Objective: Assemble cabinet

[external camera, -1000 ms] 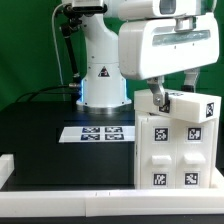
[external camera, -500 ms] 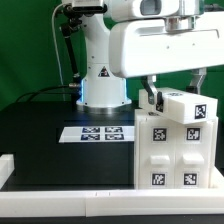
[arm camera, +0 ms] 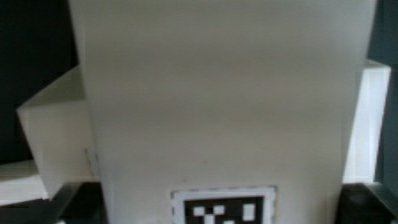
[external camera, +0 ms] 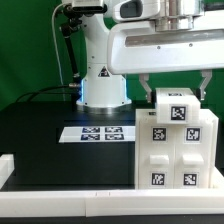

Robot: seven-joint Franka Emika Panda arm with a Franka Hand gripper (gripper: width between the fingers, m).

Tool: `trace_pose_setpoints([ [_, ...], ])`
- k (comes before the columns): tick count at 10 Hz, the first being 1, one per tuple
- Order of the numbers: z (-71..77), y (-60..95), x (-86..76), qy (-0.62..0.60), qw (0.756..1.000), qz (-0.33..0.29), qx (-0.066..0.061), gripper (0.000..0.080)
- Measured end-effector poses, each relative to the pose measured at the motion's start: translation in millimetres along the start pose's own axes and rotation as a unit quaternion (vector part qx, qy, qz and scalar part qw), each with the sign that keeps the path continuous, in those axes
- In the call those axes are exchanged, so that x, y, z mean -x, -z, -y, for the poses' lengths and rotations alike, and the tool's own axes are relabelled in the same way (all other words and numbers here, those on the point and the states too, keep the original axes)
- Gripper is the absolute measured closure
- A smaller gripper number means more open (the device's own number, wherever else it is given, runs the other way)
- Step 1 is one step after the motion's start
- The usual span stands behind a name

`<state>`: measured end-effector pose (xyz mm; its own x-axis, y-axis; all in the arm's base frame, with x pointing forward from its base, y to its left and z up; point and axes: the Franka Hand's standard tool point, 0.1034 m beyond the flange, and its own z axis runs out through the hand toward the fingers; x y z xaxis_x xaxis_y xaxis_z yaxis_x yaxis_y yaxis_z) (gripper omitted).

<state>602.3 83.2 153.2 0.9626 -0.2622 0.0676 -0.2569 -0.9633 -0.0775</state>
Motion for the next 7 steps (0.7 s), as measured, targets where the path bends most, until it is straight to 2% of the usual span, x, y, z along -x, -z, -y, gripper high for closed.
trace_pose_setpoints([
  [4, 0.6, 0.0, -1.8, -0.100, 0.995, -0.002, -0.001, 0.0240],
  [7, 0.8, 0.0, -1.7, -0.200, 0.980, -0.002, -0.002, 0.0240],
])
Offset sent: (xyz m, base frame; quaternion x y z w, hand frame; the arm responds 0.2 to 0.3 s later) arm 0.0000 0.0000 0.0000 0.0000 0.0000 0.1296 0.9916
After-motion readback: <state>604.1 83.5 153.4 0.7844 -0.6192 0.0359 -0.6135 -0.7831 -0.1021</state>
